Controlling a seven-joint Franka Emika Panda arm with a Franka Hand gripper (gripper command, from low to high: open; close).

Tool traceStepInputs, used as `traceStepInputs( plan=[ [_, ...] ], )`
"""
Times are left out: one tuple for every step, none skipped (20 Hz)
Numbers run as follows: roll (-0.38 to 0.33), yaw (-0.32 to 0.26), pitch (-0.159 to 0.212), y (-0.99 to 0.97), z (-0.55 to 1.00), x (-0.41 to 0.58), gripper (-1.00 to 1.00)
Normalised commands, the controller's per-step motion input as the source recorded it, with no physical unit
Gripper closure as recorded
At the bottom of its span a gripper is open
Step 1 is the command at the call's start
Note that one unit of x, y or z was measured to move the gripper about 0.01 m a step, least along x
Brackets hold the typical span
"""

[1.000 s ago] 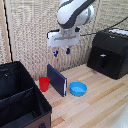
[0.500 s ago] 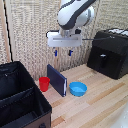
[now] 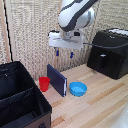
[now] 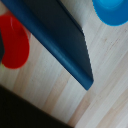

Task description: Please move the gripper into proximity with the fryer handle. Once close enough, gingerly grasp the handle and gently tug the fryer basket open in your direction.

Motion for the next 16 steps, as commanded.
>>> traceStepInputs(
  plan=[
    [-0.305,-0.259,0.0,0.0,0.0,0.06,-1.0],
    [-0.332,-0.236,0.0,0.0,0.0,0.083,-1.0],
    [-0.361,-0.208,0.0,0.0,0.0,0.091,-1.0],
    [-0.375,-0.183,0.0,0.0,0.0,0.08,-1.0],
    [-0.375,-0.166,-0.012,0.0,0.0,0.057,-1.0],
    [-0.375,-0.152,-0.019,0.0,0.0,0.011,-1.0],
    [-0.375,-0.136,-0.029,0.0,-0.04,0.0,-1.0],
    [-0.375,-0.131,-0.036,0.0,-0.04,0.0,-1.0],
    [-0.375,-0.126,-0.035,0.0,-0.05,0.0,-1.0],
    [-0.375,-0.118,-0.036,0.0,-0.05,0.0,-1.0],
    [-0.375,-0.108,-0.045,0.0,-0.04,0.0,-1.0],
    [-0.375,-0.104,-0.05,0.0,-0.04,0.0,-1.0],
    [-0.375,-0.1,-0.057,0.0,-0.03,0.0,-1.0],
    [-0.375,-0.093,-0.068,0.0,-0.03,0.0,-1.0],
    [-0.375,-0.089,-0.074,0.0,-0.02,0.0,-1.0],
    [-0.375,-0.075,-0.074,0.0,-0.02,0.0,-1.0]
  ],
)
